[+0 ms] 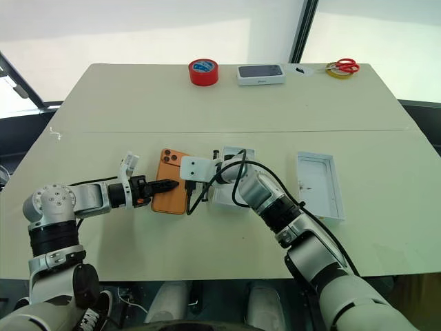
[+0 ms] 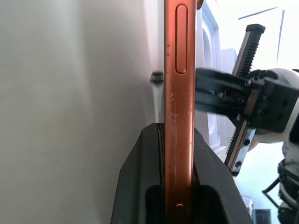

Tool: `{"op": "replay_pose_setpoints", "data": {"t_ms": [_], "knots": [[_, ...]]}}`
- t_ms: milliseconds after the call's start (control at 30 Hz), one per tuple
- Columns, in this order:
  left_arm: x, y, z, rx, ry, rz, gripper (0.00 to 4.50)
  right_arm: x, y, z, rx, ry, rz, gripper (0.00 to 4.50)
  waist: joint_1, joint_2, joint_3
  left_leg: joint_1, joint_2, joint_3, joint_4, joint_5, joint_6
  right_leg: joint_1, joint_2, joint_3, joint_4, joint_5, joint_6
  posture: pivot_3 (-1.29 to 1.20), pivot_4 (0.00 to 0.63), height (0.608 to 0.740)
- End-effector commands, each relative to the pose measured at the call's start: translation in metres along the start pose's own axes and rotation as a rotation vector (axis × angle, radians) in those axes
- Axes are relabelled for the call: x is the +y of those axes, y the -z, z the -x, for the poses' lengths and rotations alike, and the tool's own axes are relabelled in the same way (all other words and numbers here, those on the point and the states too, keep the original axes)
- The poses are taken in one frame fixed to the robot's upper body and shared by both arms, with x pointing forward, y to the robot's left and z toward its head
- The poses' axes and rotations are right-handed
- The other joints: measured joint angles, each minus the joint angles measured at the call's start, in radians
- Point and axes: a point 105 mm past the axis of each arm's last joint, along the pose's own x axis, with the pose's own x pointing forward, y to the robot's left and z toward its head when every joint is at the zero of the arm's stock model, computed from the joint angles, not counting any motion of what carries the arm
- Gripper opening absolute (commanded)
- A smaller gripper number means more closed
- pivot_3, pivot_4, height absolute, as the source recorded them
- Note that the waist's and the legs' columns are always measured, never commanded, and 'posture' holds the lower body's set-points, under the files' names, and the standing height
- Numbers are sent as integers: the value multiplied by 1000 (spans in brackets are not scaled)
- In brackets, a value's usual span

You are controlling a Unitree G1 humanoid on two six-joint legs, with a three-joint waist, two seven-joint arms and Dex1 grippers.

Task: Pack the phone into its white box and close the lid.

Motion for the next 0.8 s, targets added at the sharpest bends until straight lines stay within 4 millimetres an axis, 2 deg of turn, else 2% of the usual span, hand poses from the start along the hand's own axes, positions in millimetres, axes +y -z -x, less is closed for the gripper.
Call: {"op": "replay_pose_setpoints", "data": {"t_ms": [33,67,133,200,300,367,467,600,800], "knots": [[-15,-9,1,-53,102,21,6,-26,-45,32,-284,59,-196,259,-1,-2,3,-1,0,0,0,0,0,-1,0,0,0,0,0,0,150,740],[-19,-10,2,-56,132,18,0,-24,-50,45,-361,16,-241,548,-1,-3,4,-2,0,0,0,0,0,0,0,0,0,0,0,0,150,740],[-23,-13,1,-75,100,-32,0,-19,-31,64,-336,17,-226,1347,4,-4,5,-5,0,-1,0,1,1,0,1,0,0,0,0,0,150,740],[-30,-14,-1,-78,98,-83,0,-10,-16,76,-277,22,-154,2380,6,-5,5,-5,0,0,-1,0,1,1,0,-1,-2,0,0,0,150,740],[-46,-15,-3,-74,178,-105,0,10,-10,93,-267,-27,-116,2380,5,-5,6,-7,-1,3,-2,0,2,-1,0,-1,-4,0,0,0,150,740],[-54,-25,-4,-128,194,-114,0,35,-4,106,-241,-79,-72,2380,6,-5,7,-9,0,3,-2,0,1,-3,1,-1,-4,0,0,0,150,740],[-65,-34,-8,-162,209,-146,0,59,8,116,-188,-123,-49,2380,3,-7,9,-10,0,3,-2,0,1,-4,3,-1,-4,0,0,0,150,740],[-69,-34,-13,-149,208,-171,0,64,15,119,-164,-118,-60,2380,-2,-8,9,-9,1,3,-1,1,0,-4,2,0,-4,0,0,0,150,740],[-69,-27,-18,-98,199,-194,0,65,31,109,-92,-104,-15,2380,9,-11,12,-10,1,1,0,2,0,-4,3,-1,-4,1,-1,0,150,740]]}}
